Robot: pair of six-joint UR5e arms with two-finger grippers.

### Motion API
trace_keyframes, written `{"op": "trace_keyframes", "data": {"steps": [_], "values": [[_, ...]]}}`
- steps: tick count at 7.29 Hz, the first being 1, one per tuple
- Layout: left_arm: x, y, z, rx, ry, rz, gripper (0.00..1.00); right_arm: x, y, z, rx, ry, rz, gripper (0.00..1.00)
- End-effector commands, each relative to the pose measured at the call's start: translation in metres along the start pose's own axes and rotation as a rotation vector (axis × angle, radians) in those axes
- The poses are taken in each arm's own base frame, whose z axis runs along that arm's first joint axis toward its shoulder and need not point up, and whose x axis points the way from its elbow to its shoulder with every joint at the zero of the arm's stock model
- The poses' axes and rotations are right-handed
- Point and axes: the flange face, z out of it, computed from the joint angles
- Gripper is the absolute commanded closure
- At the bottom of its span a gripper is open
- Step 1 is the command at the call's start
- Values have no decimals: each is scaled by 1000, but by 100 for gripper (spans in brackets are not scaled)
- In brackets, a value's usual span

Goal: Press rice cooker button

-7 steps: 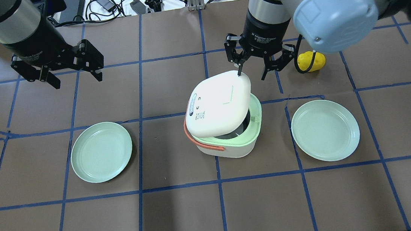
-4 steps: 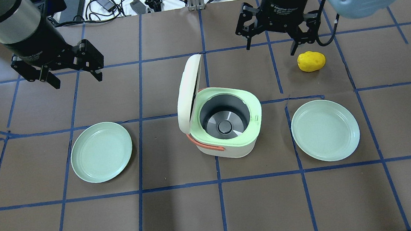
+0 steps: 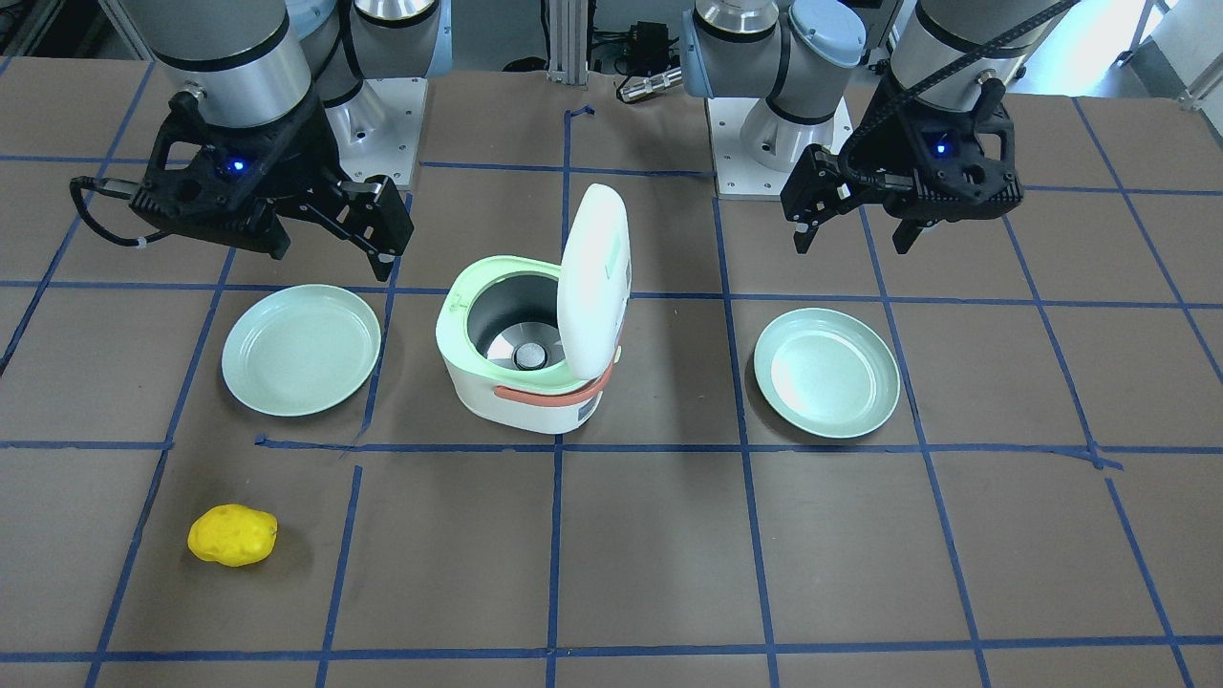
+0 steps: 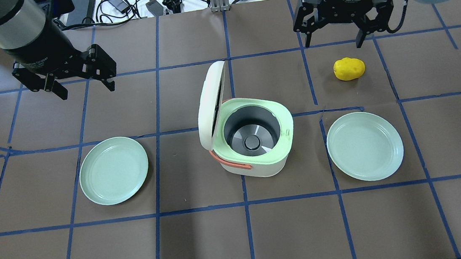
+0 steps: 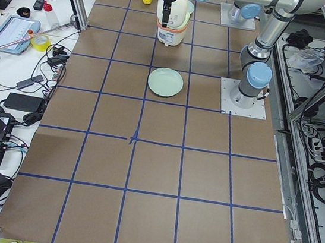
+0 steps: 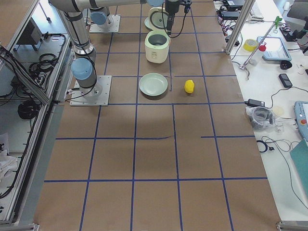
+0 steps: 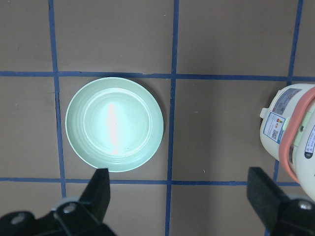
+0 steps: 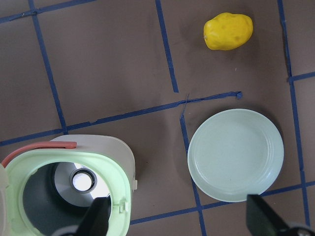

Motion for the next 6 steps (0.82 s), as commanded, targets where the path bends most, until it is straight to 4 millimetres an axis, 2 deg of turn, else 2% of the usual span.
{"op": "trace_keyframes", "data": {"steps": [1,6], "values": [[0,0,0,0,0,0,0,19,-2,0,-34,12,-10,0],[0,0,0,0,0,-1,0,23,1,-2,-41,10,-24,0]]}}
